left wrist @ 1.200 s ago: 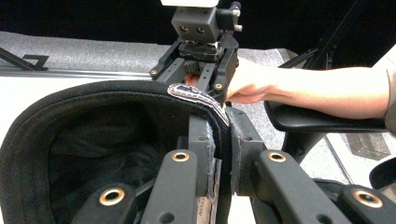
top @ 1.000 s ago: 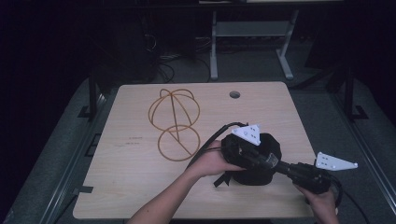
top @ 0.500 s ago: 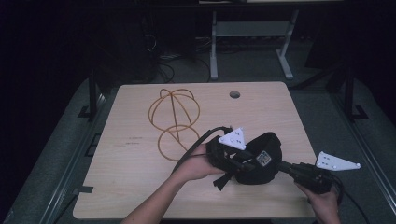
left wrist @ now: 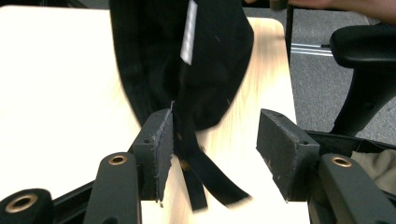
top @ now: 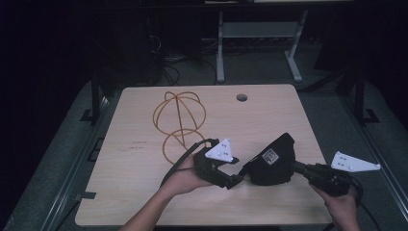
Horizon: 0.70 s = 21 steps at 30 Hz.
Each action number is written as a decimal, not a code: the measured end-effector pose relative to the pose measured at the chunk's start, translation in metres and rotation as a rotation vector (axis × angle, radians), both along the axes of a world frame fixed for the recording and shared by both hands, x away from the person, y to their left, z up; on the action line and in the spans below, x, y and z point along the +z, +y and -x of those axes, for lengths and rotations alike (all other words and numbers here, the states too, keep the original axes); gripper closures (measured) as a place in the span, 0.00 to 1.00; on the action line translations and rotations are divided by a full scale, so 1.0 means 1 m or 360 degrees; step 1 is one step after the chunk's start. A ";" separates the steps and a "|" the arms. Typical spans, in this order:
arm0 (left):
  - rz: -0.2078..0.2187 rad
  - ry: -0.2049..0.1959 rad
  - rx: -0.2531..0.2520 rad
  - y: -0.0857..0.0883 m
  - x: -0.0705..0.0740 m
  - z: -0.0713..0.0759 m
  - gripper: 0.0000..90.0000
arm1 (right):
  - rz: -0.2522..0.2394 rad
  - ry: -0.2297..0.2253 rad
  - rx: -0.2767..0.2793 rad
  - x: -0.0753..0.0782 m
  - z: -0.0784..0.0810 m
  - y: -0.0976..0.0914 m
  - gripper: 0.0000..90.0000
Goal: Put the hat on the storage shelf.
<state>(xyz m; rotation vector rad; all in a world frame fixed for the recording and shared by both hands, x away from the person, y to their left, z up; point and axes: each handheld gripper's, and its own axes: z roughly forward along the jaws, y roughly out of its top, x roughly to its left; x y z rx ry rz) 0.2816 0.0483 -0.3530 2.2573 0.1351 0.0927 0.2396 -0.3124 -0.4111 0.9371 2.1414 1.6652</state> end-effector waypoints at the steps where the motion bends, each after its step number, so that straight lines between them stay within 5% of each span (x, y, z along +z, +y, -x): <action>1: -0.0001 0.0002 0.0022 0.006 -0.004 0.001 0.49 | 0.0010 -0.0002 -0.0004 0.002 0.000 0.000 0.97; 8: 0.0024 0.0033 0.0077 0.025 -0.013 0.002 0.45 | 0.0032 -0.0003 -0.0011 0.014 -0.003 0.000 0.97; 12: 0.0046 0.0065 0.0149 0.042 -0.031 0.006 0.44 | 0.0073 -0.0022 -0.0010 0.024 -0.007 0.004 0.97; 21: -0.0039 0.0066 0.0188 0.068 -0.064 0.015 0.36 | 0.0142 -0.0062 0.0015 0.048 -0.017 0.010 0.97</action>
